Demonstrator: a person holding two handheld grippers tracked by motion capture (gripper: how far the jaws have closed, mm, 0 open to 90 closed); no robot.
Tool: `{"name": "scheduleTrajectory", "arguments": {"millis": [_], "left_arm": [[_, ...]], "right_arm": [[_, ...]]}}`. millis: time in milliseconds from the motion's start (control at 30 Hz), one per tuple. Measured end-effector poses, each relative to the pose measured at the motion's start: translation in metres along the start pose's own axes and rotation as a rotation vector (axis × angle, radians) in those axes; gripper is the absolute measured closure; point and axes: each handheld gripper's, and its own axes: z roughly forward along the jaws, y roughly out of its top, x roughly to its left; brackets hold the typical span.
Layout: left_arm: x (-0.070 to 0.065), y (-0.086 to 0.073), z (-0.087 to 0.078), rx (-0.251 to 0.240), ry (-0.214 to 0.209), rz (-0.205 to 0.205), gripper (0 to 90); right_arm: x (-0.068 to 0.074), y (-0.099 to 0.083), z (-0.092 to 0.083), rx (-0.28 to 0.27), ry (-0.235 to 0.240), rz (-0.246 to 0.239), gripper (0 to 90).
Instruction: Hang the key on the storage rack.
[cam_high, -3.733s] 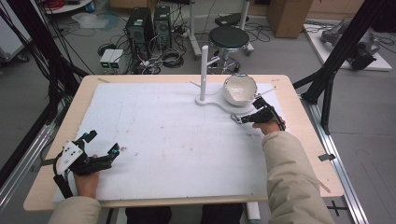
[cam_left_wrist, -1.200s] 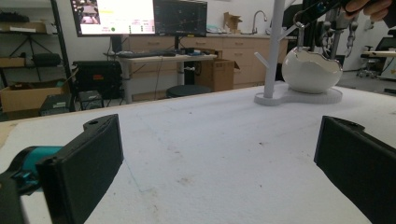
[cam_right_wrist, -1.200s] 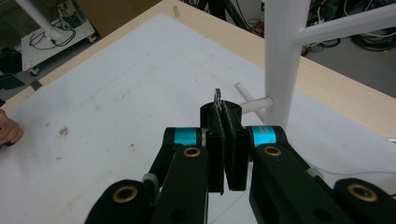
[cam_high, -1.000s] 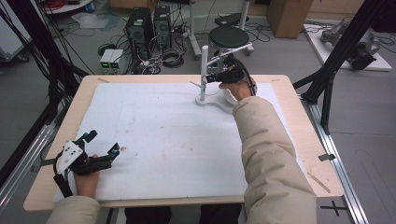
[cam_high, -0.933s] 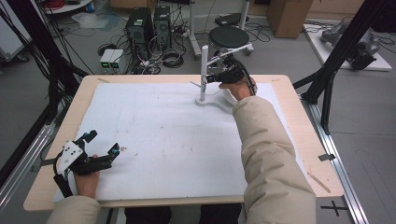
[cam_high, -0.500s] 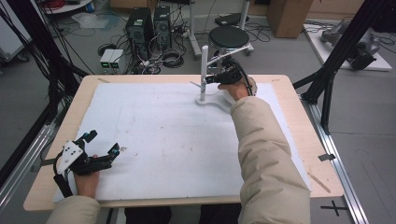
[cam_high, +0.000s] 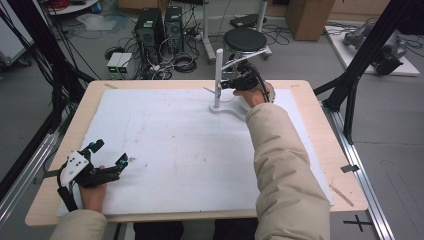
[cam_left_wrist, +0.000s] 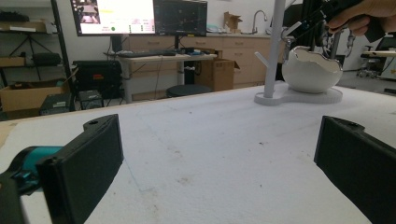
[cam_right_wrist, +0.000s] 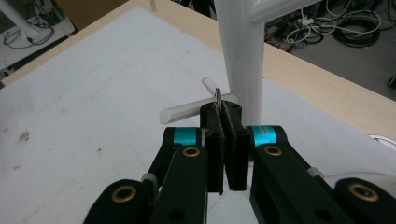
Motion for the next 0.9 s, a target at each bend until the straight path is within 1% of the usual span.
{"name": "scheduleTrajectory", "arguments": {"millis": [167,267,367,467,600,633,667,767,867,900], "left_arm": [[0.000,0.000,0.000,0.001,0.000,0.002,1.7],[0.000,0.000,0.000,0.001,0.000,0.002,1.7],[0.000,0.000,0.000,0.000,0.000,0.001,1.7],[0.000,0.000,0.000,0.000,0.000,0.000,1.7],[0.000,0.000,0.000,0.002,-0.002,0.001,1.7],[0.000,0.000,0.000,0.005,-0.003,0.004,1.7],[0.000,0.000,0.000,0.005,-0.003,0.005,1.7],[0.000,0.000,0.000,-0.004,0.001,-0.002,1.7],[0.000,0.000,0.000,0.002,-0.001,0.004,1.7],[0.000,0.000,0.000,-0.002,0.002,-0.001,1.7]], "right_arm": [[0.000,0.000,0.003,0.000,-0.015,0.000,87.3],[0.000,0.000,0.003,-0.004,-0.015,0.002,87.1],[-0.001,0.000,0.002,-0.020,-0.015,0.000,87.7],[-0.001,0.000,0.000,-0.015,-0.022,-0.005,87.8],[0.000,0.000,-0.004,-0.022,-0.028,0.001,87.7],[0.002,0.001,-0.009,-0.027,-0.028,-0.001,86.8],[0.002,0.001,-0.009,-0.027,-0.028,-0.001,86.8],[0.007,0.001,-0.019,-0.038,-0.032,-0.008,85.1],[0.015,0.002,-0.033,-0.047,-0.038,-0.028,83.7],[0.019,0.003,-0.041,-0.053,-0.036,-0.041,82.7]]}}
